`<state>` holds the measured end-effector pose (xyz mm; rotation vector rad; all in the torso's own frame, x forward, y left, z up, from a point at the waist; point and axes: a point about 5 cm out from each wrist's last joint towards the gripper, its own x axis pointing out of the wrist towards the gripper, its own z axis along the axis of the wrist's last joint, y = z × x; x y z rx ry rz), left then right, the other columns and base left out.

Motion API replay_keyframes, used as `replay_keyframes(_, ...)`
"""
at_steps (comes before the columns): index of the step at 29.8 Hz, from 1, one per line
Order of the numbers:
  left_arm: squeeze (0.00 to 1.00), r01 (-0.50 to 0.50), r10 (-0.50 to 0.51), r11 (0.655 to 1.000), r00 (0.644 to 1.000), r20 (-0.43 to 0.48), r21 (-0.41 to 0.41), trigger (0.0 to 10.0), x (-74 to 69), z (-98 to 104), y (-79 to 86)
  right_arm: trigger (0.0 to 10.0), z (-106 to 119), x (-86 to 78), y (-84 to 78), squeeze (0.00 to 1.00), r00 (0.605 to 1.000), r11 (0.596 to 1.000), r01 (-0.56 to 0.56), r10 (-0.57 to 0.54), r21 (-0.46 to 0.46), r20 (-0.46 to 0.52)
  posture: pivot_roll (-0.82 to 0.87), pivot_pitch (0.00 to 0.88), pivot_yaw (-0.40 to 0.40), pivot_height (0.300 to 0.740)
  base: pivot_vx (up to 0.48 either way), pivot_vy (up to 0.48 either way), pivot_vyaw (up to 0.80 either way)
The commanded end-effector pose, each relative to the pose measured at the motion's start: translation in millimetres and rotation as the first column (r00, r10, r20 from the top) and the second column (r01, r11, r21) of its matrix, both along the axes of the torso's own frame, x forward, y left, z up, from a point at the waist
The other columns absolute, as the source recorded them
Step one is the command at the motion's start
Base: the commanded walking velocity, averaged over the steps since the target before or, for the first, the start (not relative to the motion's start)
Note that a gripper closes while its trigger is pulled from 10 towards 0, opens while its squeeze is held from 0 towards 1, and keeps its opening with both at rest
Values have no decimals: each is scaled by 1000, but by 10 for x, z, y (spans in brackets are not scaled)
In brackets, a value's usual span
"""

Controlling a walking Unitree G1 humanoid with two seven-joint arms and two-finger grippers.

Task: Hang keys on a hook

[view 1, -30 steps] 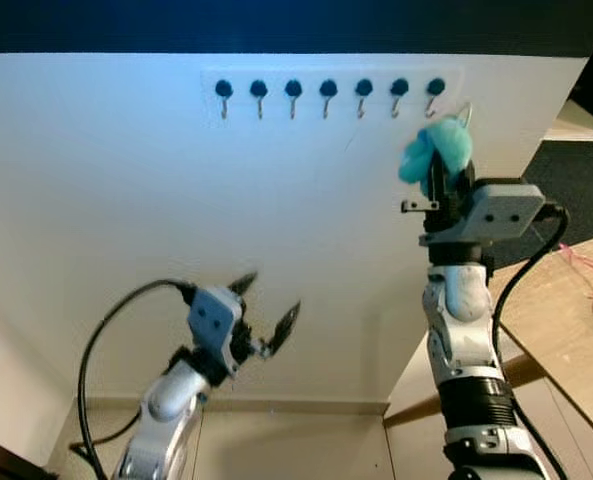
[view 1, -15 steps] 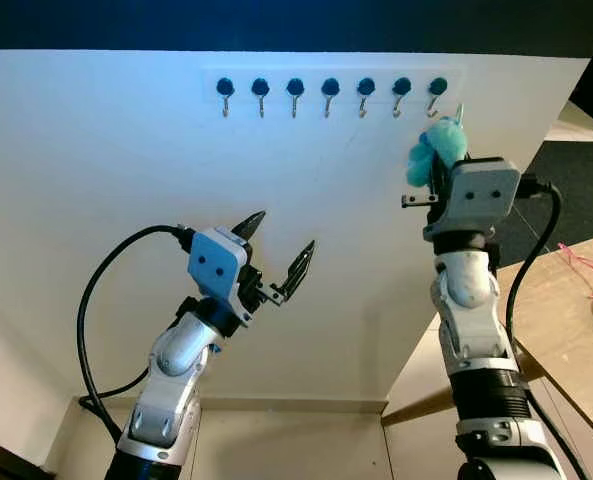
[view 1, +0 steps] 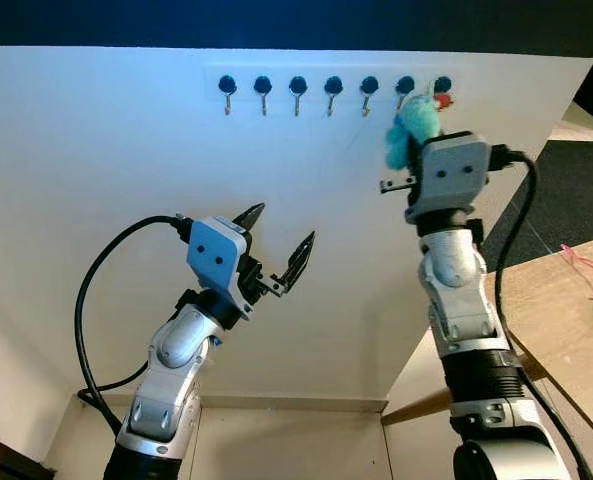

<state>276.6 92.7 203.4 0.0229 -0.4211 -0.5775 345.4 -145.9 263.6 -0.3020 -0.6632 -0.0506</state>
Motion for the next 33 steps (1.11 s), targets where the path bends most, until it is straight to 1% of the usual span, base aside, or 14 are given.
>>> replay_keyframes(1, 0, 12, -12, 1000, 1000, 1, -17, 10000, -31, 27, -18, 10000, 8, -23, 36, 0, 1000, 1000, -4, 4, -10, 3, 20, 75, -32, 740, 0, 0, 0)
replay_keyframes(8, 0, 21, -21, 1000, 1000, -7, -17, 10000, -29, 33, -29, 10000, -52, -16, 79, 0, 999, 1000, -9, 8, -29, -34, 19, 75, -31, 740, 0, 0, 0)
replay_keyframes(13, 0, 38, -38, 999, 999, -15, -13, 10000, -34, 29, -51, 10000, -108, 19, 45, 0, 996, 999, 19, -22, -34, -83, 17, 72, -30, 740, 0, 0, 0)
replay_keyframes(18, 0, 34, -34, 999, 999, -22, -12, 10000, -23, 19, -53, 10000, -115, 38, 20, 0, 994, 999, 37, -40, -31, -104, 14, 71, -29, 740, 0, 0, 0)
replay_keyframes(26, 0, 36, -36, 999, 999, -32, -8, 10000, -22, 1, -54, 10000, -111, 68, 28, 0, 989, 998, 36, -42, -46, -141, 13, 71, -29, 740, 0, 0, 0)
replay_keyframes(29, 0, 43, -44, 999, 998, -39, -14, 10000, -23, 5, -61, 10000, -164, 100, 36, 0, 979, 997, 25, -39, -71, -198, 14, 69, -29, 740, 0, 0, 0)
replay_keyframes(31, 0, 48, -49, 999, 998, -40, -17, 10000, -25, 9, -65, 10000, -182, 106, 37, 0, 976, 997, 23, -39, -80, -213, 14, 69, -29, 740, 0, 0, 0)
replay_keyframes(33, 0, 58, -59, 998, 997, -40, -17, 10000, -28, 14, -77, 10000, -220, 120, 40, 0, 969, 994, 21, -48, -112, -244, 13, 69, -27, 740, 0, 0, 0)
